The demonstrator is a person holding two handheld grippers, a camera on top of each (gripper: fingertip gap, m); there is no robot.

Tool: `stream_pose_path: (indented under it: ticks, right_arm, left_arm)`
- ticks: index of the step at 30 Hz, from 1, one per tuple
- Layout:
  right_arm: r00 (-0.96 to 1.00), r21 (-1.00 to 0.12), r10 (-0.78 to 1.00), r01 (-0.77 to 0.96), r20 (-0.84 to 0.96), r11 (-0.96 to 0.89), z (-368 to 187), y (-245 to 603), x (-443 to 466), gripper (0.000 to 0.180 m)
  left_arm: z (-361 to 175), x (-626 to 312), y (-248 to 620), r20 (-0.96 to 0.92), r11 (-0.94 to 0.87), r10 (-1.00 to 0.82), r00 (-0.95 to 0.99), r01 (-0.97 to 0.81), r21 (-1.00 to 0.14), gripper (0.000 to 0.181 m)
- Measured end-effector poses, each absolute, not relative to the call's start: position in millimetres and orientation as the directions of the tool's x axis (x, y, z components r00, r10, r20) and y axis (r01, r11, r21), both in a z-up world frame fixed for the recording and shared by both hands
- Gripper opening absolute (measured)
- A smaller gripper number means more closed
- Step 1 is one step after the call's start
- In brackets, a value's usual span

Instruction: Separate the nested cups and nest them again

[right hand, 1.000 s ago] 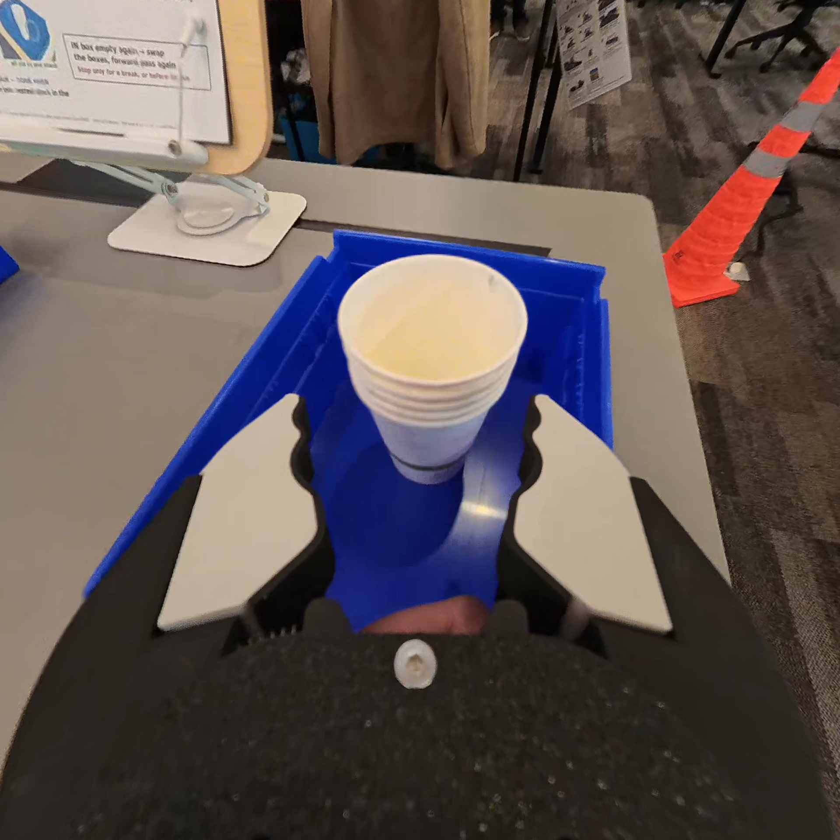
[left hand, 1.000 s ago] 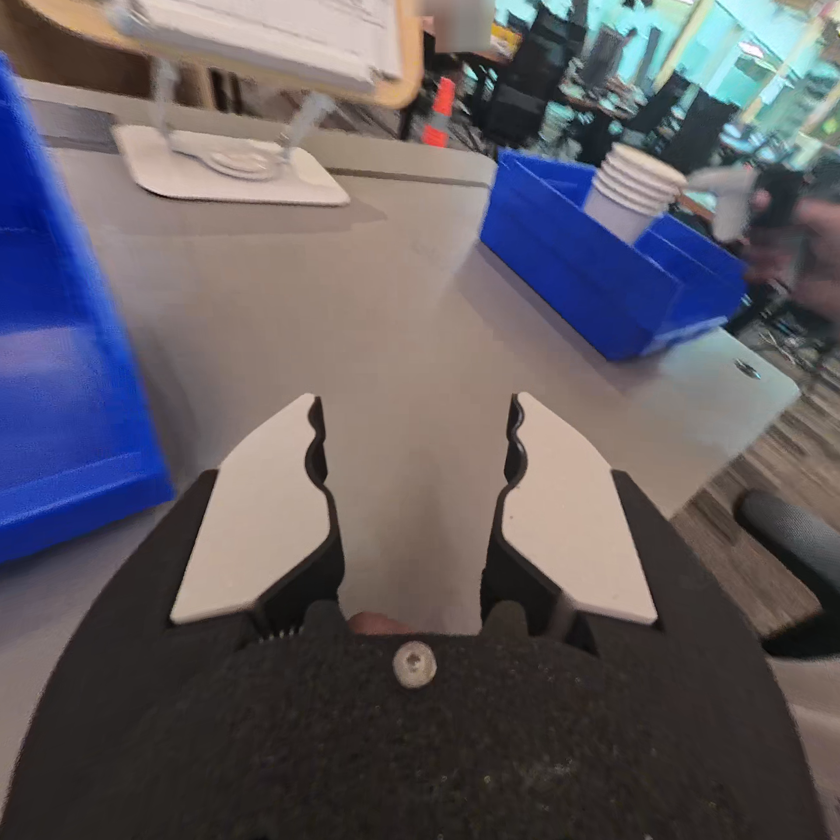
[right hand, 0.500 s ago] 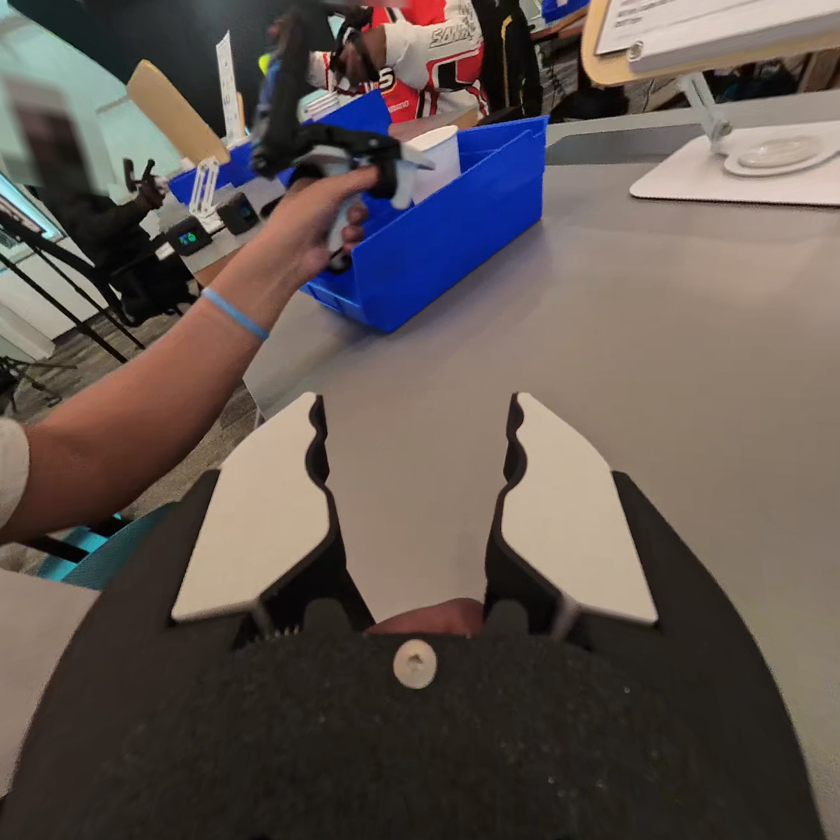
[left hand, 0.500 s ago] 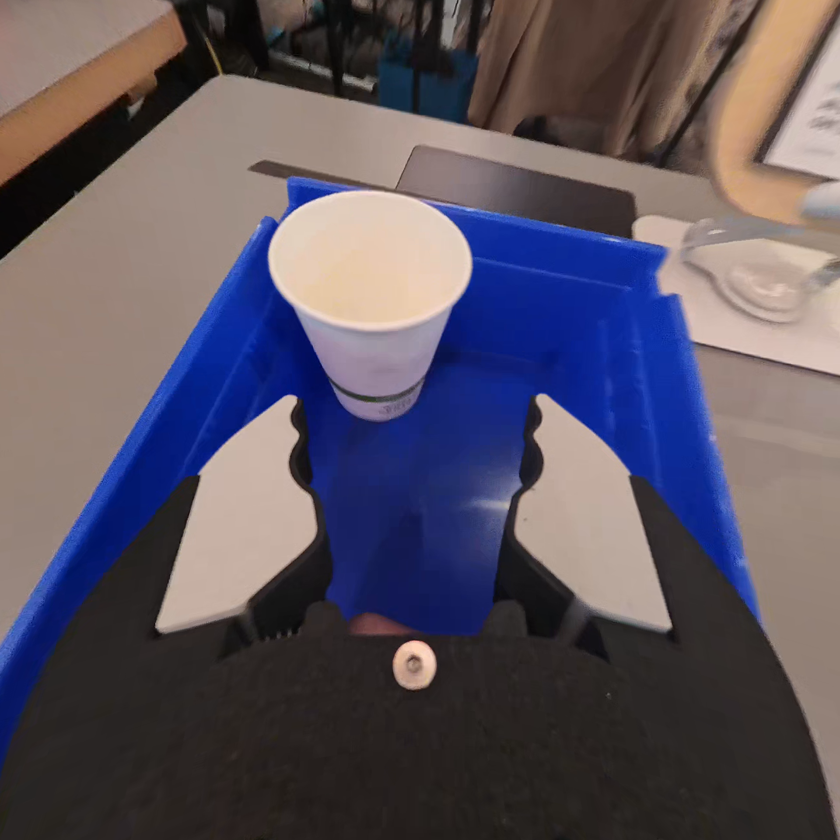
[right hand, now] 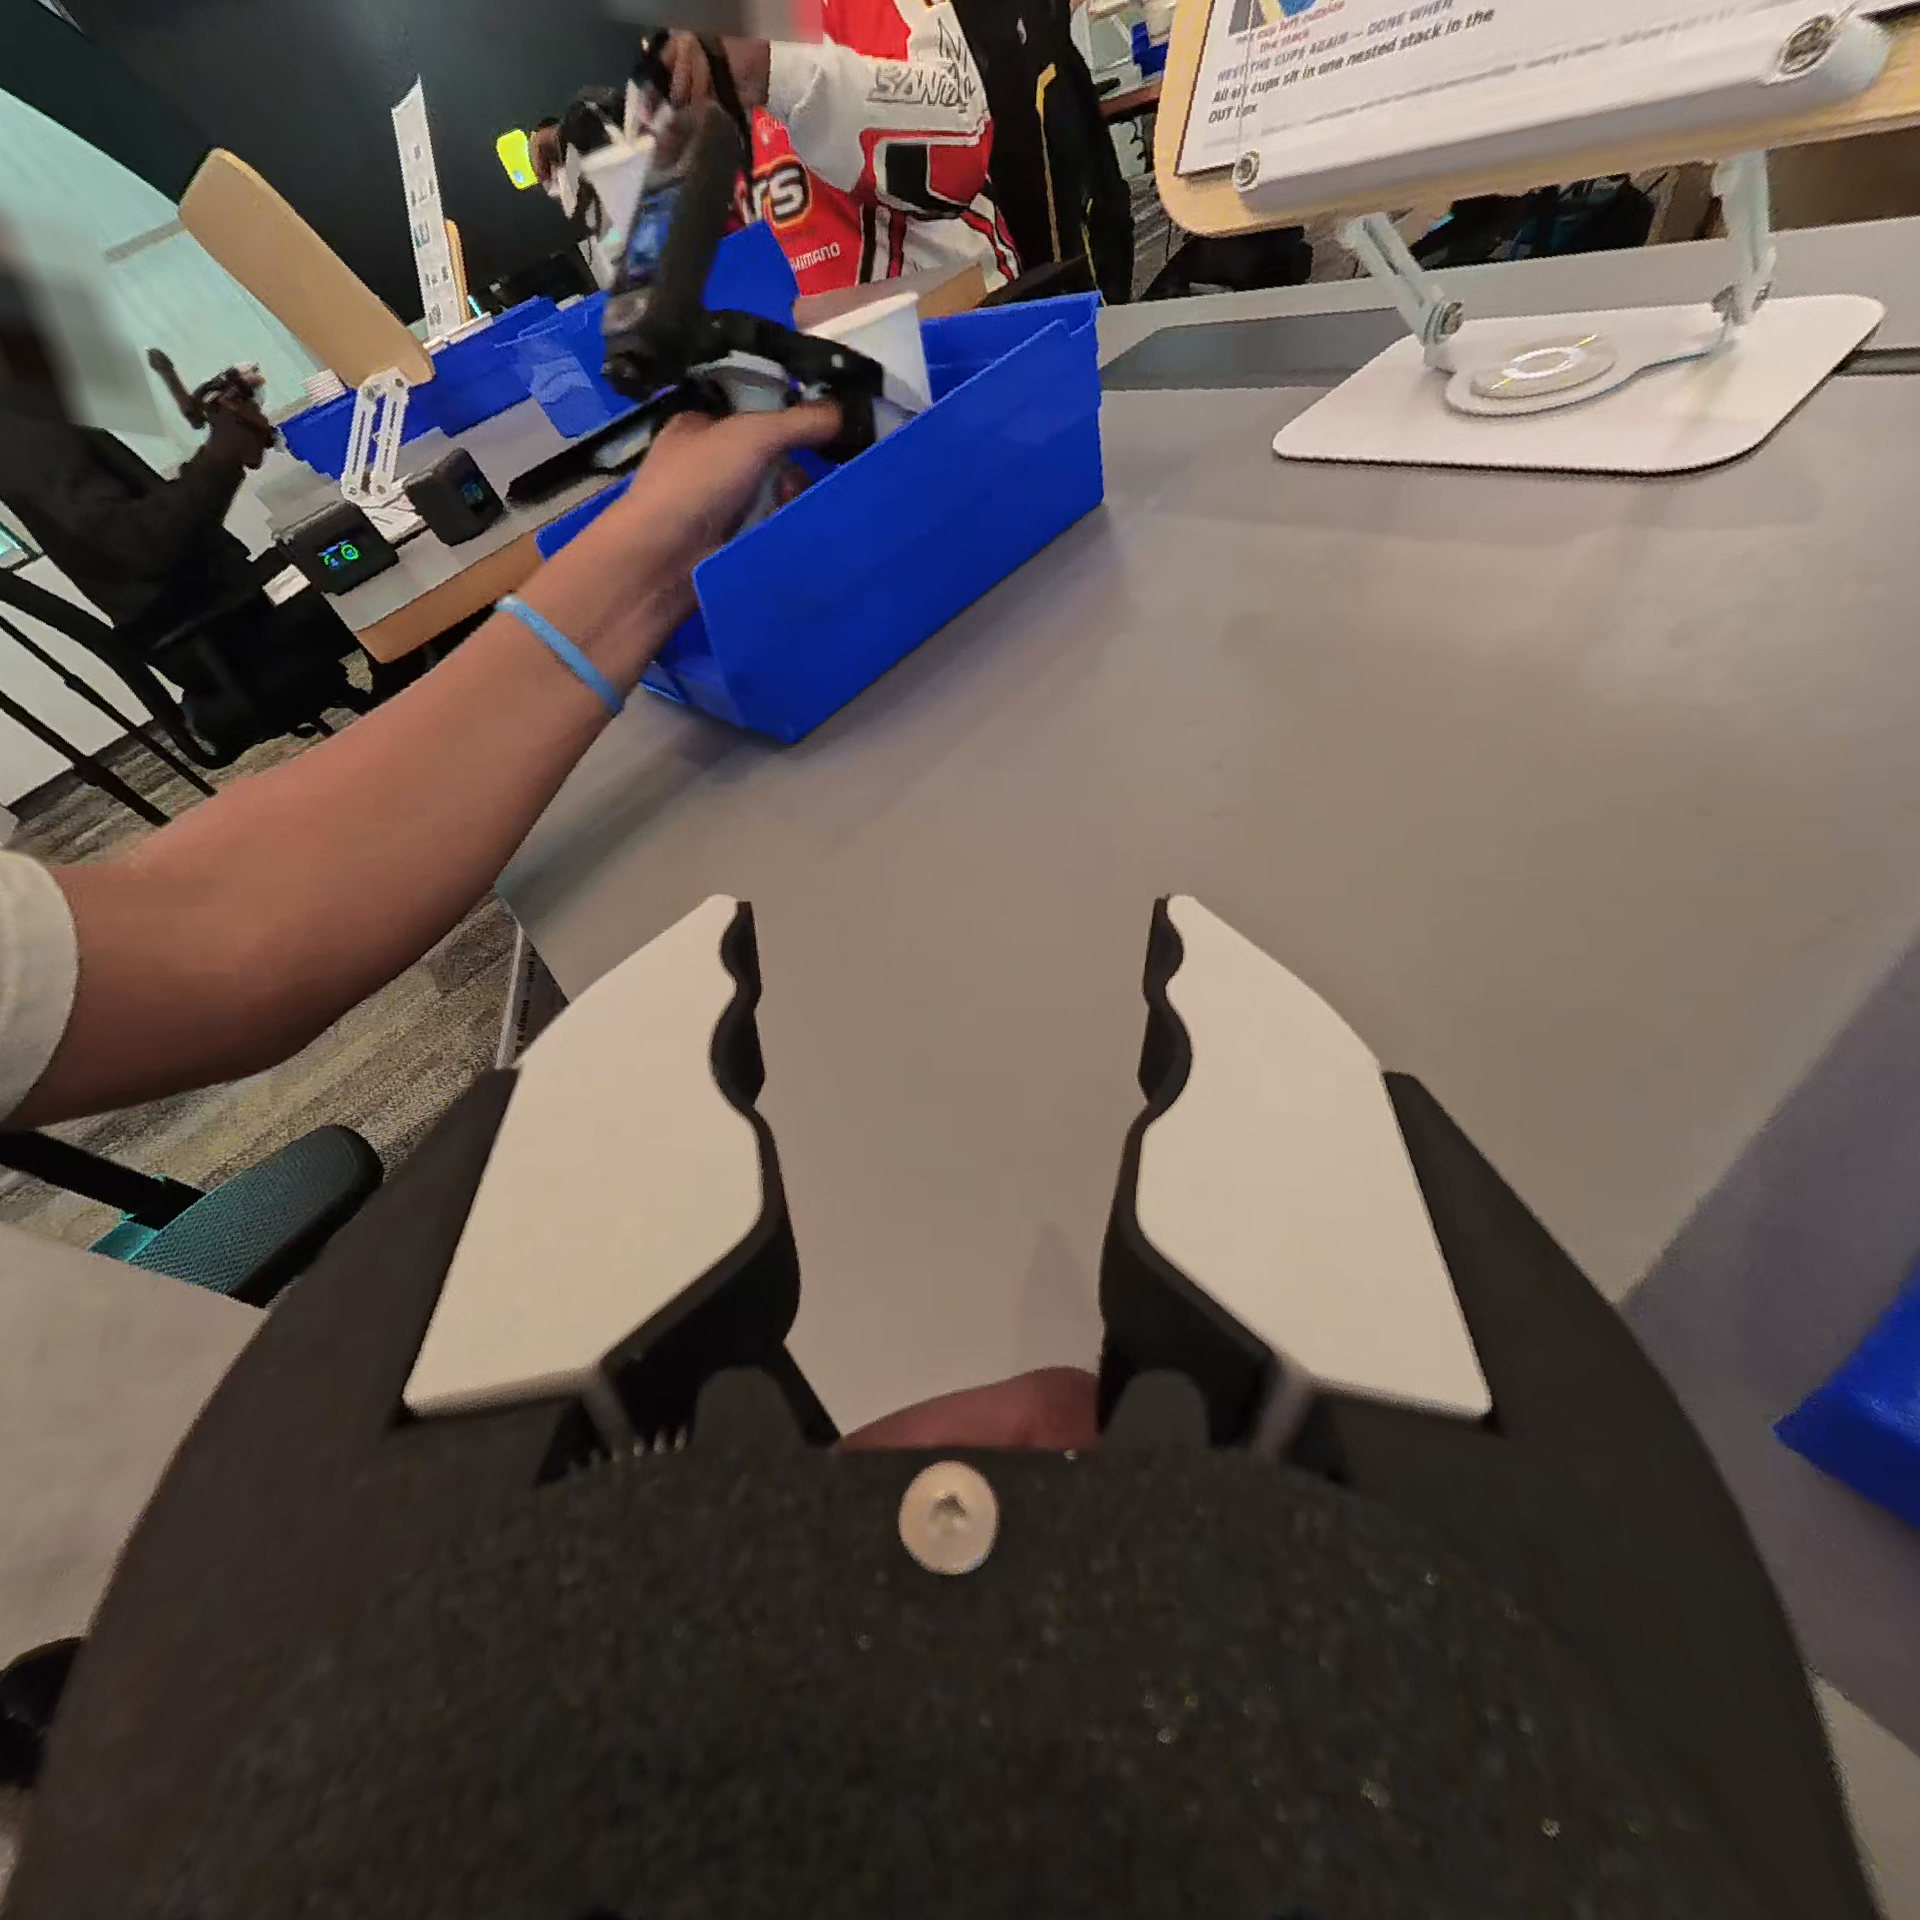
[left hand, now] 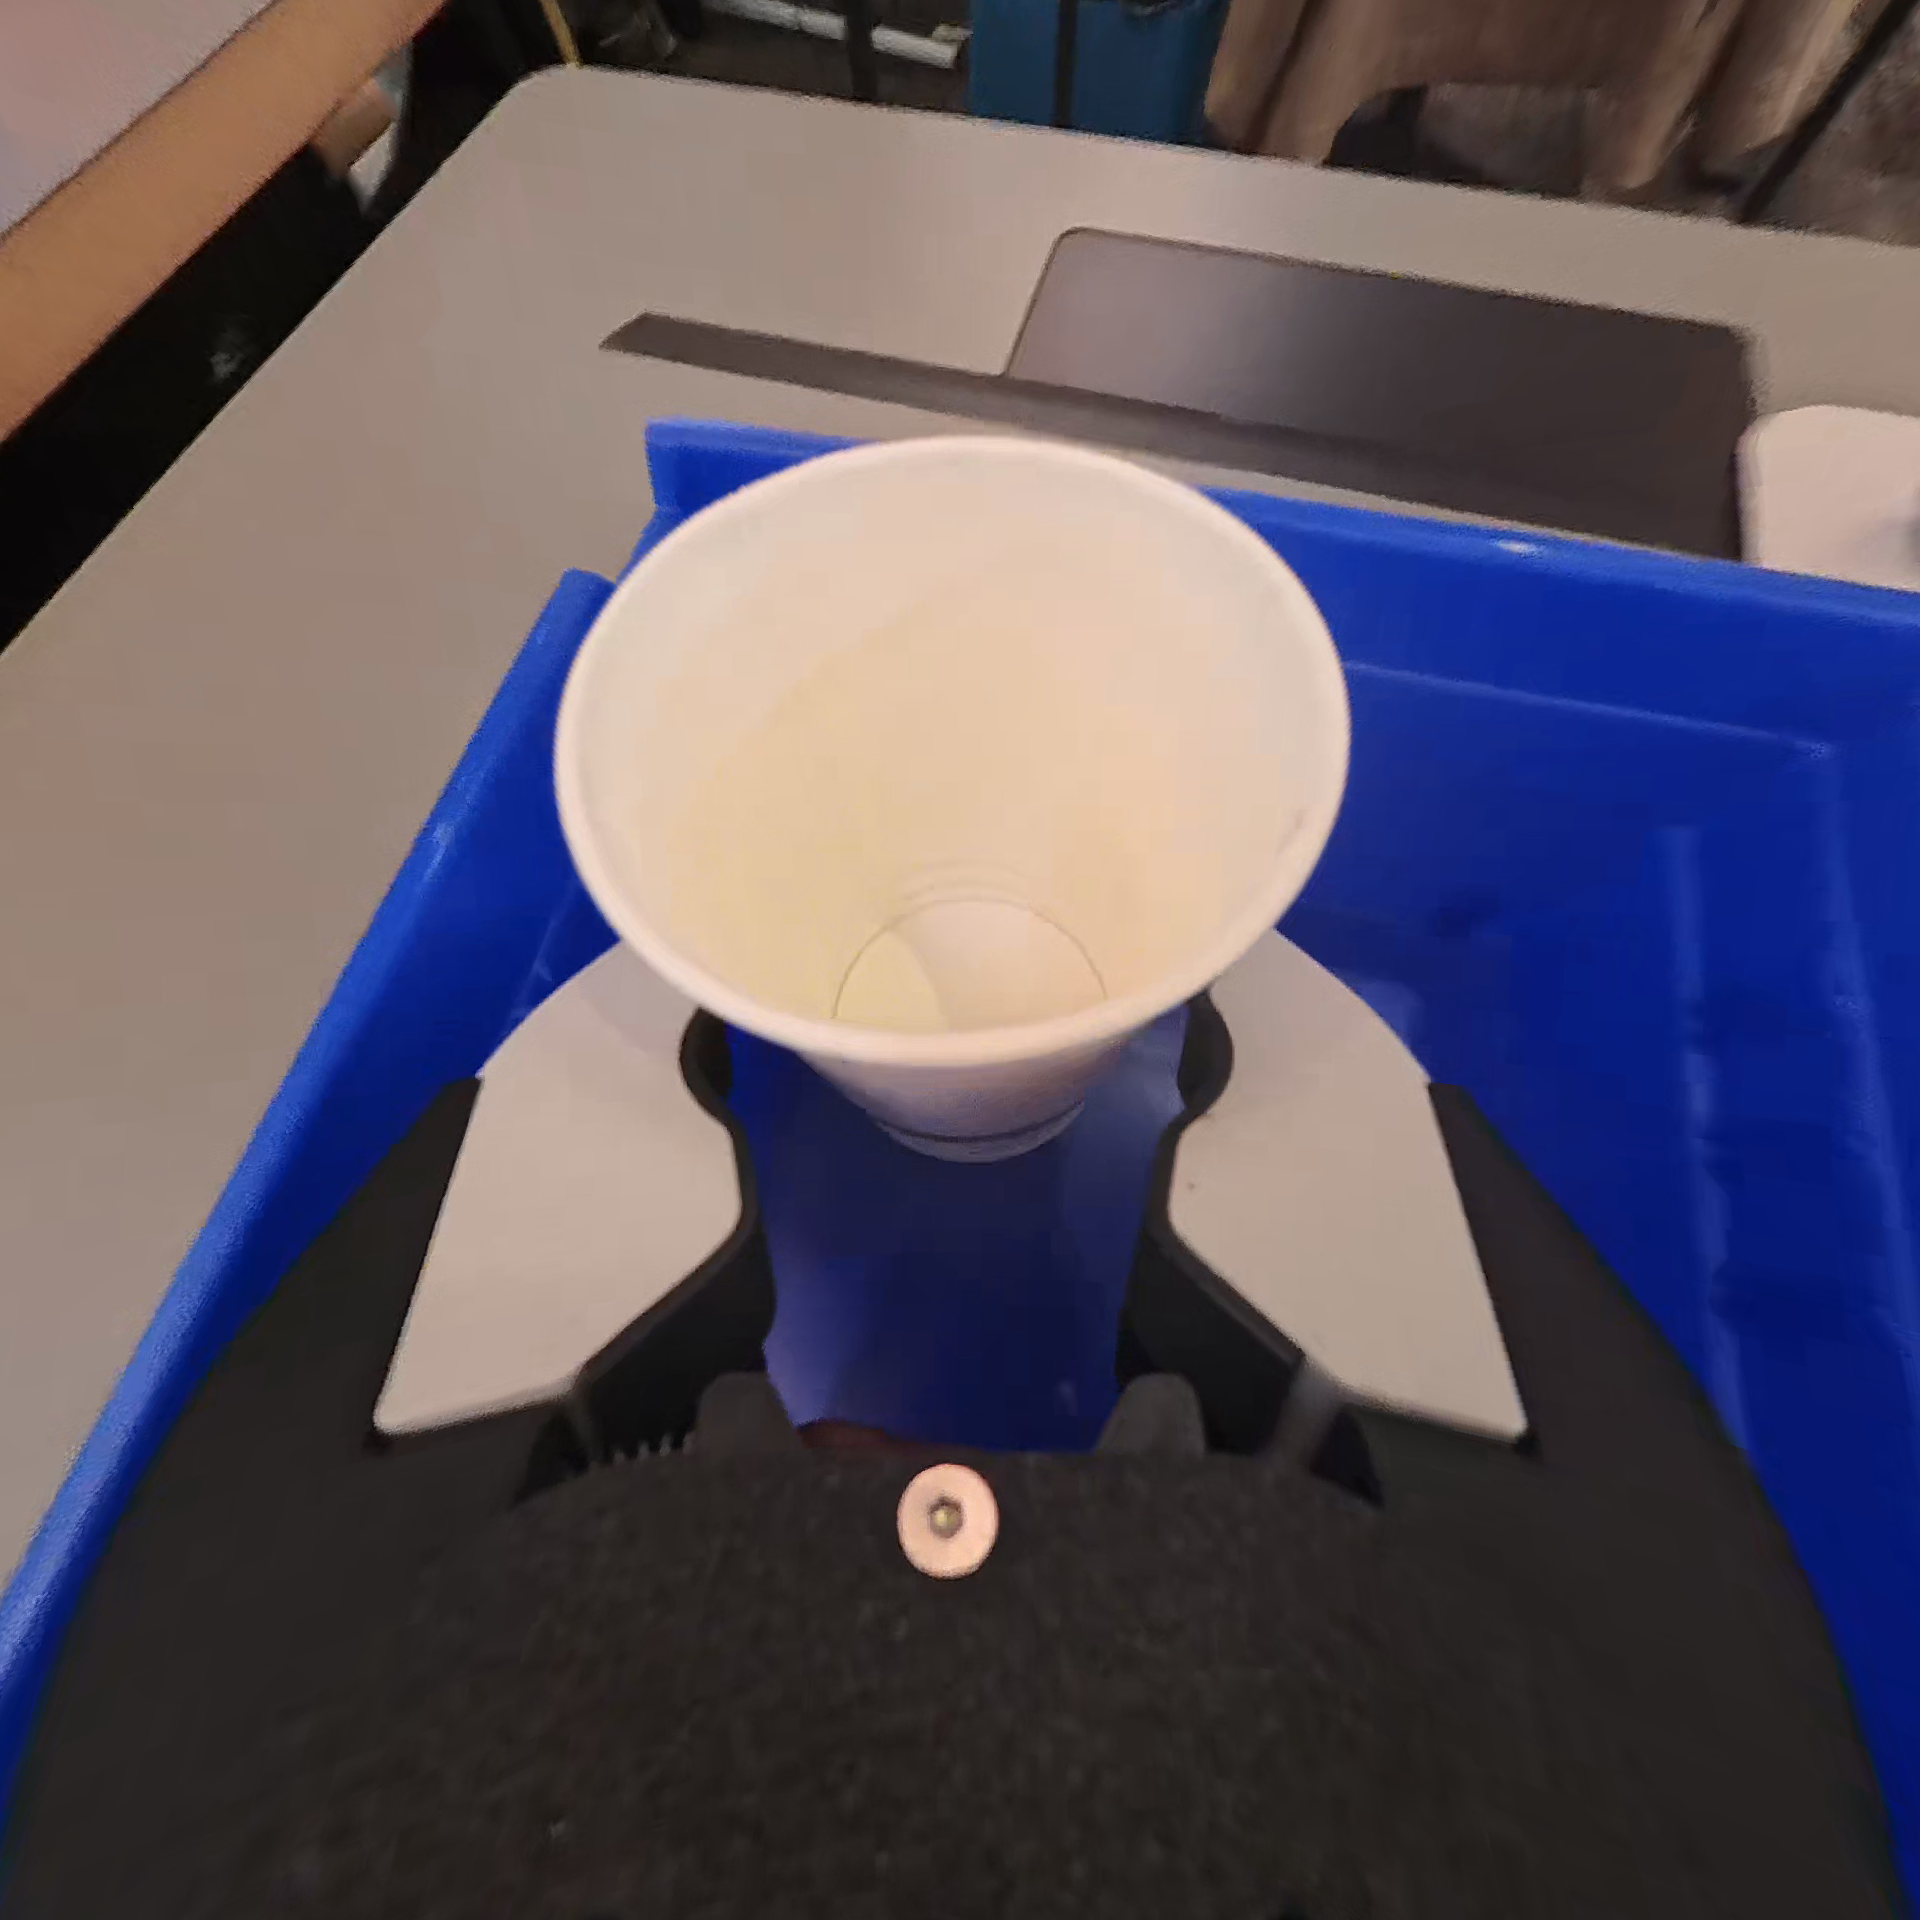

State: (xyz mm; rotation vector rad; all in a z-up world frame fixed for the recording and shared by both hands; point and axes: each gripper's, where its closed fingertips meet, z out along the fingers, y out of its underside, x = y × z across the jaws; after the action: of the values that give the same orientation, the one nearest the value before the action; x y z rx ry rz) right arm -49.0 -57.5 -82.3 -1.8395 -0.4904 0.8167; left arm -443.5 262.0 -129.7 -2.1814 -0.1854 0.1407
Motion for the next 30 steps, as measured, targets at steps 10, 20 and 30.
stream_pose_path:
  ticks: [10,20,30]
  right_arm:
    - [0.613,-0.957,0.772,0.085,-0.168,-0.276,-52,-45,-30,0.076]
    - [0.313,-0.983,0.948,0.152,-0.053,-0.105,1,-45,-112,0.09]
    - [0.292,-0.97,0.952,0.191,-0.09,-0.15,-15,-46,-119,0.087]
  left_arm:
    - [-6,-322,91,-0.009,-0.282,-0.561,0.828,-0.201,-0.938,0.084]
    - [-40,-152,-27,-0.004,-0.074,-0.99,0.138,-0.557,-0.827,0.085]
    - [-61,-116,-44,-0.019,-0.013,-0.999,0.048,-0.595,-0.803,0.086]
